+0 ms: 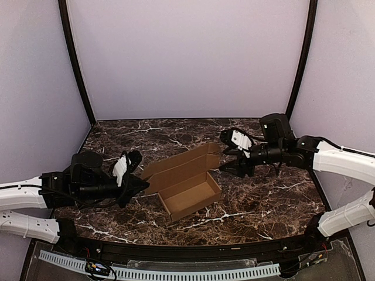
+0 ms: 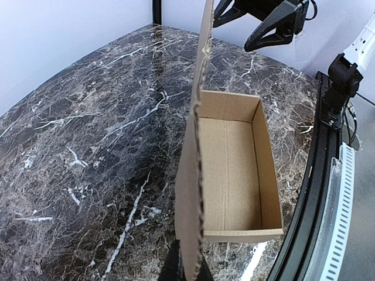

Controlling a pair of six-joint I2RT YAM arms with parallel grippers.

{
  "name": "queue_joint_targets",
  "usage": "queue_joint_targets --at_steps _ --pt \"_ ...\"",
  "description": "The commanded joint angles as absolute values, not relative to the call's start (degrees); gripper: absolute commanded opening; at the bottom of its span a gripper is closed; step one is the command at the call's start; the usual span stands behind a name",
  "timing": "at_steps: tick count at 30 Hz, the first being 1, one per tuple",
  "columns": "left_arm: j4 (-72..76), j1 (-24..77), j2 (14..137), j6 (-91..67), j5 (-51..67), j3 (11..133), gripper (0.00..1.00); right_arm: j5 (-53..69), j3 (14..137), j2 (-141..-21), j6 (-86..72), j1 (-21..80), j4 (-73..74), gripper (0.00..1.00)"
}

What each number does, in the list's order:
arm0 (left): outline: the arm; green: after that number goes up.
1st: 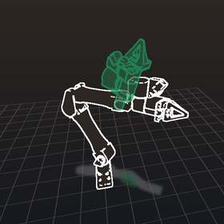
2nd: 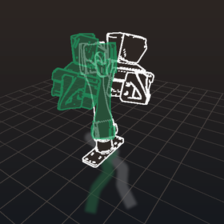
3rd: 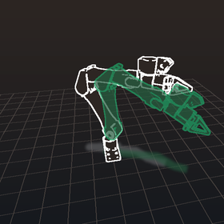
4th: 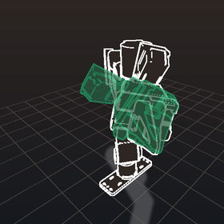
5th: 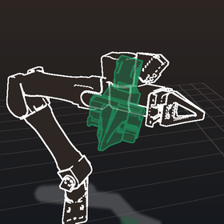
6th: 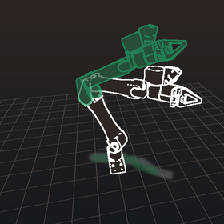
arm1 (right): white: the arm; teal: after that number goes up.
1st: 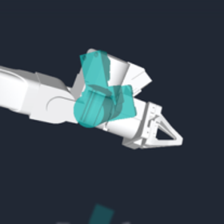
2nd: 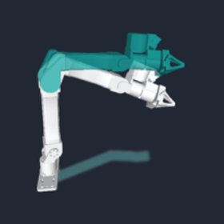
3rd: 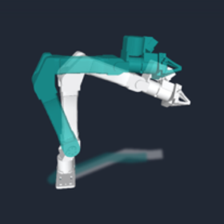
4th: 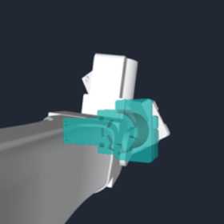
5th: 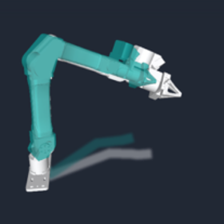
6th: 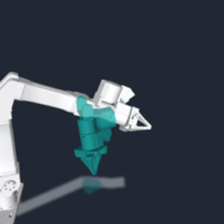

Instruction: Fold the paper box

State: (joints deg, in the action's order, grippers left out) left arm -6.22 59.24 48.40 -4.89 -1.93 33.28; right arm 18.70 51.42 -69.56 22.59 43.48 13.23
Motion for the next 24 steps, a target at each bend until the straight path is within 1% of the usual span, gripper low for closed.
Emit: queue_joint_targets --at_steps 1,10,15,19,24 --pt "-7.7 59.0 46.9 -5.4 2.6 34.4 0.01 22.4 53.0 -69.7 22.6 41.9 11.3 0.59" --pt "-9.1 59.0 47.3 -5.0 6.6 36.4 0.01 24.9 55.1 -70.6 23.3 40.1 11.7 0.56" --pt "-9.0 59.0 46.3 -5.1 7.4 36.6 0.01 26.6 56.0 -70.8 23.6 39.9 13.1 0.50" --pt "-9.1 59.0 45.3 -5.1 7.3 36.5 0.01 28.2 56.2 -70.8 23.3 39.9 14.7 0.41" --pt "-9.0 59.0 45.1 -5.1 7.4 36.3 0.01 29.9 56.0 -70.5 22.8 39.9 15.5 0.33"
